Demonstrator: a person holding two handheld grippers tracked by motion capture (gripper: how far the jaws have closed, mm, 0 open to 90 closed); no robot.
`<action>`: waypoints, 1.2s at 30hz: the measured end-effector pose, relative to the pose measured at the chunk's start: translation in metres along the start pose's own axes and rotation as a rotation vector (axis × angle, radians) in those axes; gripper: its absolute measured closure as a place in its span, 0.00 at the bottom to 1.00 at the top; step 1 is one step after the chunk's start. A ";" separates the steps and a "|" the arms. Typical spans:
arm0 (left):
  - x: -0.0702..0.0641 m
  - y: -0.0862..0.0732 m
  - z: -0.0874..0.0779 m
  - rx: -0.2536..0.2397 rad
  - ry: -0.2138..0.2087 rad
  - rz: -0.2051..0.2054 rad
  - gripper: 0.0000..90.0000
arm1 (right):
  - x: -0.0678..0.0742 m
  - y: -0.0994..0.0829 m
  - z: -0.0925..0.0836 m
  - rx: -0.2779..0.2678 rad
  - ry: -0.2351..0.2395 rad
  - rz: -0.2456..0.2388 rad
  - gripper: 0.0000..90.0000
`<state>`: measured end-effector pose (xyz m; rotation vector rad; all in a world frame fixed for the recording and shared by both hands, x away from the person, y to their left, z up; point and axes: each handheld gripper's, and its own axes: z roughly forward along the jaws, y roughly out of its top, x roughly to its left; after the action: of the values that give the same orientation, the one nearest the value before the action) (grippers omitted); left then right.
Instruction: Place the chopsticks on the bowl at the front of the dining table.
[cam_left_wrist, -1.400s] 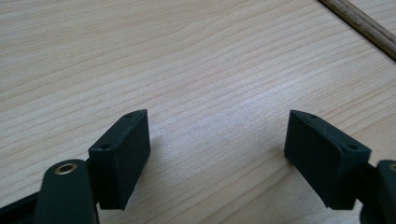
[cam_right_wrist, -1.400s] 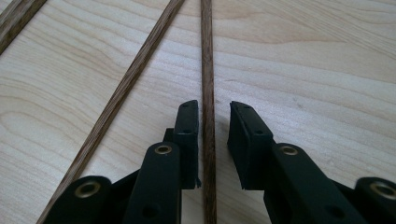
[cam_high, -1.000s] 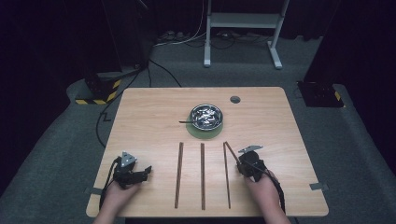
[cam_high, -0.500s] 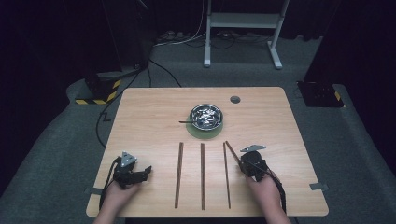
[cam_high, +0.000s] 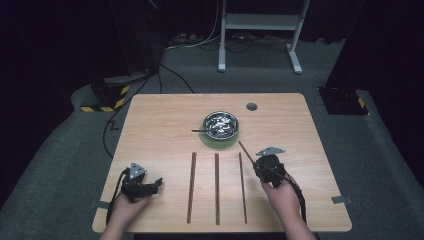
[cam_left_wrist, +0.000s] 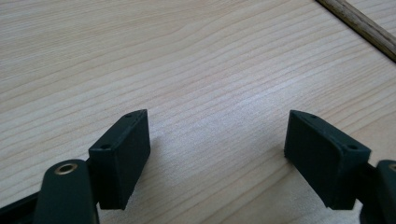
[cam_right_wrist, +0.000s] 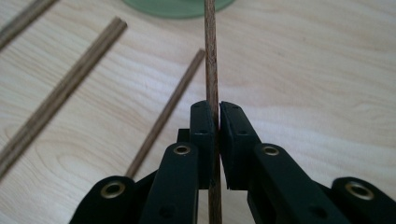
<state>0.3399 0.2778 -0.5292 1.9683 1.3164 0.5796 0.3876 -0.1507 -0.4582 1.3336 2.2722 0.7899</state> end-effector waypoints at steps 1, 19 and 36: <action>0.000 0.000 0.000 0.000 0.000 0.000 0.25 | 0.000 0.000 0.000 0.000 0.000 0.000 0.93; 0.000 0.000 0.000 0.000 -0.002 0.002 0.25 | 0.010 0.062 0.007 -0.081 0.000 -0.024 0.93; 0.001 0.002 0.002 -0.003 -0.015 0.011 0.27 | 0.014 0.101 0.046 -0.065 0.013 -0.030 0.94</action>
<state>0.3425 0.2777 -0.5292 1.9745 1.2961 0.5709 0.4747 -0.0866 -0.4289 1.2667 2.2514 0.8571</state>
